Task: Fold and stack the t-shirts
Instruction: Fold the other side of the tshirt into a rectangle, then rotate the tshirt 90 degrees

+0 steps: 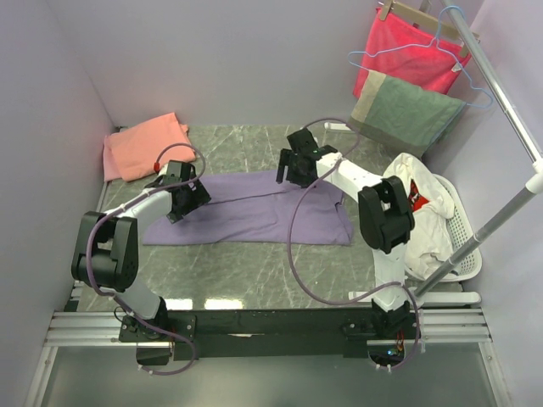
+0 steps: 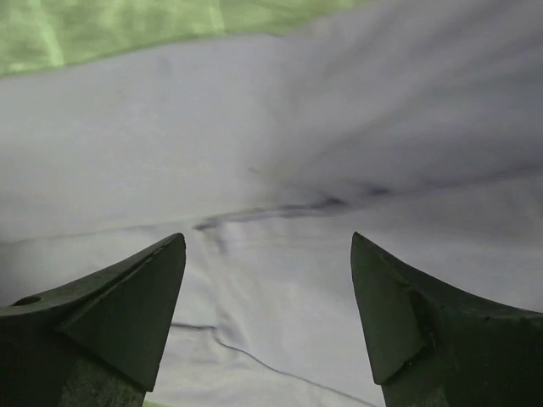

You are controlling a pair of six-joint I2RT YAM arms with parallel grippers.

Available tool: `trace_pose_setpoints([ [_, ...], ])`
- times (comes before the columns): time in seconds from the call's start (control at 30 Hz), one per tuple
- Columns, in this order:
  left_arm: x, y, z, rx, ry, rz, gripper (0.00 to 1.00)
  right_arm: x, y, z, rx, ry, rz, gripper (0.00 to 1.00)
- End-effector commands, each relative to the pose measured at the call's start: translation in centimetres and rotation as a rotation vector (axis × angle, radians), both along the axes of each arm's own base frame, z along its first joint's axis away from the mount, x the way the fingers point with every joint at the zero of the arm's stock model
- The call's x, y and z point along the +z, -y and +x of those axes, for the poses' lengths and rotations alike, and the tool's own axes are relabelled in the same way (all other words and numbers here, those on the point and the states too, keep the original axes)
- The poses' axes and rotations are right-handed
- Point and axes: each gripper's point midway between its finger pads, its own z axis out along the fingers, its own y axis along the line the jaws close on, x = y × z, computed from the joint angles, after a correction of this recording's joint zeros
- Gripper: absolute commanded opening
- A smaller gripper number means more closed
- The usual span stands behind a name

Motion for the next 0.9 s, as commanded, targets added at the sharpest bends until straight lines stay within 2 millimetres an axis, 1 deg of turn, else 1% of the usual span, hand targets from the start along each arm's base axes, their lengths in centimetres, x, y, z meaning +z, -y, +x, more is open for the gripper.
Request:
trace_pose_setpoints([
  [0.0, 3.5, 0.9, 1.8, -0.035, 0.115, -0.030, 0.99, 5.8, 4.5, 0.0, -0.102, 0.152, -0.058, 0.86],
  [0.03, 4.1, 1.1, 2.3, -0.039, 0.131, -0.035, 1.00, 4.9, 5.5, -0.8, -0.113, 0.132, -0.076, 0.86],
  [0.07, 4.6, 1.3, 2.7, -0.042, 0.146, -0.044, 0.99, 4.6, 6.2, -1.1, -0.119, 0.124, -0.084, 0.86],
  [0.1, 4.6, 1.4, 3.1, -0.046, 0.150, -0.045, 0.99, 4.5, 7.3, -1.1, -0.139, 0.117, -0.092, 0.86],
  [0.13, 5.5, 1.6, 4.1, -0.051, 0.178, -0.050, 0.99, 3.4, 8.0, -1.8, -0.141, 0.087, -0.101, 0.86],
  [0.17, 5.7, 1.7, 4.5, -0.055, 0.184, -0.049, 0.99, 2.9, 8.5, -1.9, -0.148, 0.074, -0.099, 0.86],
  [0.2, 5.5, 1.7, 5.1, -0.055, 0.178, -0.041, 0.99, 2.1, 9.2, -2.1, -0.162, 0.050, -0.100, 0.86],
  [0.23, 6.4, 1.9, 6.1, -0.064, 0.203, -0.041, 0.99, 1.1, 9.5, -2.5, -0.159, 0.021, -0.095, 0.86],
  [0.27, 6.4, 2.2, 6.5, -0.079, 0.204, -0.045, 0.99, 0.5, 9.5, -2.6, -0.161, 0.002, -0.083, 0.86],
  [0.3, 5.2, 2.2, 6.6, -0.080, 0.170, -0.037, 1.00, -0.4, 9.6, -2.7, -0.161, -0.023, -0.074, 0.86],
  [0.33, 5.3, 2.3, 7.0, -0.083, 0.169, -0.041, 1.00, -1.0, 9.4, -2.8, -0.151, -0.046, -0.044, 0.86],
  [0.37, 4.6, 2.5, 6.9, -0.086, 0.146, -0.046, 0.99, -1.4, 9.4, -2.8, -0.151, -0.055, -0.034, 0.86],
  [0.4, 3.2, 2.6, 6.5, -0.090, 0.104, -0.046, 0.99, -2.0, 9.1, -2.6, -0.145, -0.067, -0.029, 0.86],
  [0.47, 1.9, 2.9, 5.8, -0.100, 0.068, -0.057, 0.99, -2.6, 8.7, -2.4, -0.134, -0.091, -0.010, 0.86],
  [0.5, 0.6, 2.7, 5.0, -0.098, 0.032, -0.053, 1.00, -3.0, 8.5, -2.1, -0.130, -0.099, -0.015, 0.86],
  [0.57, -0.6, 2.8, 4.0, -0.103, -0.003, -0.053, 0.99, -3.2, 8.0, -1.7, -0.111, -0.112, 0.001, 0.86],
  [0.6, -1.5, 2.4, 3.0, -0.094, -0.031, -0.042, 1.00, -3.5, 7.7, -1.4, -0.103, -0.128, -0.002, 0.86],
  [0.67, -2.2, 2.5, 1.8, -0.098, -0.060, -0.048, 0.99, -4.0, 7.6, -1.4, -0.084, -0.158, -0.014, 0.86],
  [0.7, -2.9, 2.4, 0.9, -0.096, -0.086, -0.049, 0.99, -4.2, 7.4, -0.4, -0.082, -0.160, -0.017, 0.86],
  [0.73, -3.3, 2.6, 0.4, -0.101, -0.105, -0.061, 0.99, -4.5, 7.1, -0.2, -0.069, -0.173, -0.013, 0.86],
  [0.77, -3.7, 2.8, -0.2, -0.106, -0.124, -0.076, 0.99, -4.8, 7.0, -0.5, -0.040, -0.203, -0.024, 0.86],
  [0.8, -4.6, 3.1, -1.4, -0.116, -0.156, -0.089, 0.99, -5.1, 6.4, 0.4, -0.023, -0.208, -0.014, 0.86],
  [0.87, -5.1, 4.5, -2.7, -0.147, -0.177, -0.142, 1.00, -5.5, 5.7, 0.9, 0.017, -0.222, -0.016, 0.86],
])
